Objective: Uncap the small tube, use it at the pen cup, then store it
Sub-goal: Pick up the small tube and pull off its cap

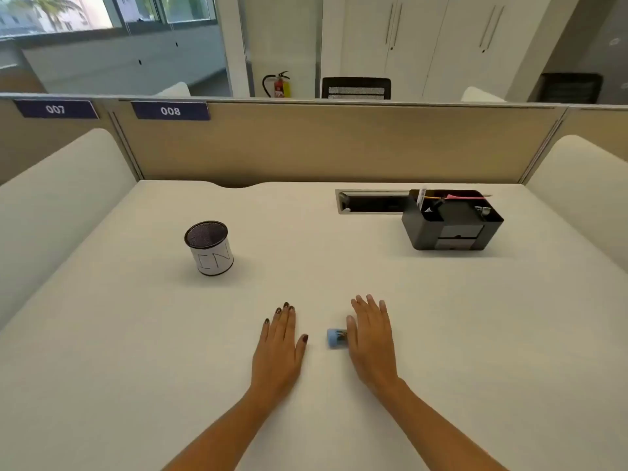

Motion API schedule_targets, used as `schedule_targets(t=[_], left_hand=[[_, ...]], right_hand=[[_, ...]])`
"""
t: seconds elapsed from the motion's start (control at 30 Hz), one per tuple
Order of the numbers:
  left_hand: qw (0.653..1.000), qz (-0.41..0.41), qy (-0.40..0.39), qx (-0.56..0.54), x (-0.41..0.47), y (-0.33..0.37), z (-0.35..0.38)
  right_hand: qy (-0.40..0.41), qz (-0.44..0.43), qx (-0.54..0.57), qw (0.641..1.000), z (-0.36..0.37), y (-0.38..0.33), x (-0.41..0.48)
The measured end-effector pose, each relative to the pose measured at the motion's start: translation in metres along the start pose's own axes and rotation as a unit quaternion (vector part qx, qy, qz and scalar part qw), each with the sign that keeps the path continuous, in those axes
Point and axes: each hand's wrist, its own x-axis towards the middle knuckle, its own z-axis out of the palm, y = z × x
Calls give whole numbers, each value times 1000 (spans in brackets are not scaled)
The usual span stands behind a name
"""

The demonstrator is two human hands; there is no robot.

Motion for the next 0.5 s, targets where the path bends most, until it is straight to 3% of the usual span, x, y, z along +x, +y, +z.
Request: schedule_targets(t=[0.07, 0.23, 0.33, 0.5], left_hand=[[1000, 4, 16, 8, 0, 0, 1], [999, 4, 39, 20, -3, 1, 4], [999, -2, 45, 25, -3, 1, 5], [998, -46, 14, -30, -3, 16, 0]], right_hand=[[-42, 41, 28, 998, -1, 2, -7], [-129, 49, 54, 989, -1, 5, -21], [-134, 37, 24, 990, -1, 7, -22], [-84, 94, 63, 990, -6, -2, -19]])
